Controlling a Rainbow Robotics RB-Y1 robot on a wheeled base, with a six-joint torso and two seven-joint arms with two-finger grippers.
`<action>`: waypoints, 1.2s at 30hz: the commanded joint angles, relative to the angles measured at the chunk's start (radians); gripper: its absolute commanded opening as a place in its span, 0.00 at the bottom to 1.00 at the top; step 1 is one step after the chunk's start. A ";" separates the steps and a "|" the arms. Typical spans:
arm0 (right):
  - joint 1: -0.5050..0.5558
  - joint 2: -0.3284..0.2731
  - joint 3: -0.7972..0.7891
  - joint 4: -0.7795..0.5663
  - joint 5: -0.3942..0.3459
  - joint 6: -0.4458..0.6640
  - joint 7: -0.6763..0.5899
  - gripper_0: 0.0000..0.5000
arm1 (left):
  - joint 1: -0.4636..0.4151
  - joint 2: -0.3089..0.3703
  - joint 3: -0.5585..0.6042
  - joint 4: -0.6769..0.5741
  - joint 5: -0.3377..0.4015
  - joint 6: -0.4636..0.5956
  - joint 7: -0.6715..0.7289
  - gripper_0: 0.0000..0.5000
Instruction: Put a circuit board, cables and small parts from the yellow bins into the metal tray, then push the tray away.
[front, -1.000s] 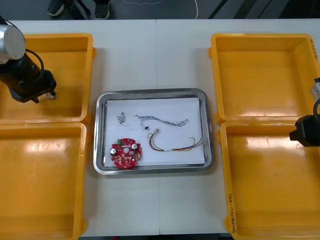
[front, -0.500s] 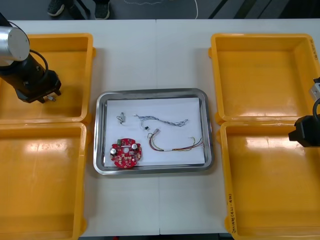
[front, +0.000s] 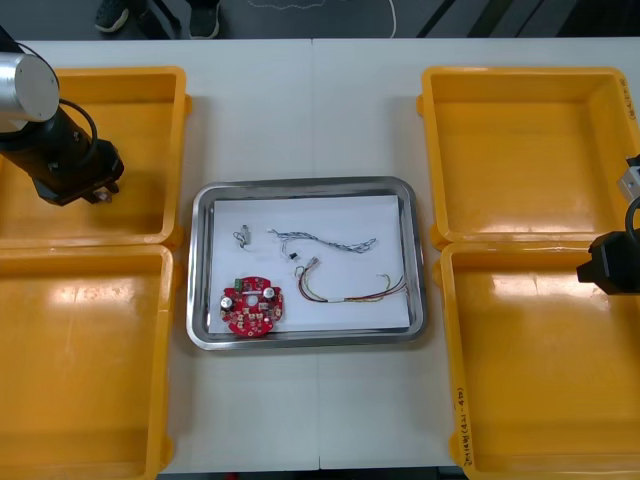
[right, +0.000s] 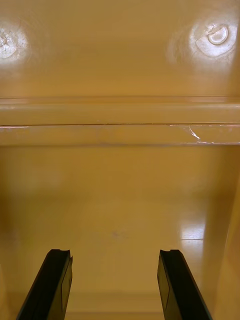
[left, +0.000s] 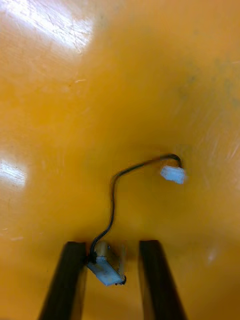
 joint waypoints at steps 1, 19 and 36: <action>0.015 0.006 -0.028 -0.005 -0.008 0.004 0.015 1.00 | 0.003 -0.009 0.030 -0.006 0.003 -0.010 -0.066 0.01; 0.015 0.006 -0.028 -0.005 -0.008 0.004 0.015 1.00 | -0.006 0.045 0.069 -0.156 -0.003 0.088 -0.065 0.00; 0.015 0.006 -0.028 -0.005 -0.008 0.004 0.015 1.00 | -0.006 0.140 0.151 -0.482 0.004 0.367 -0.029 0.00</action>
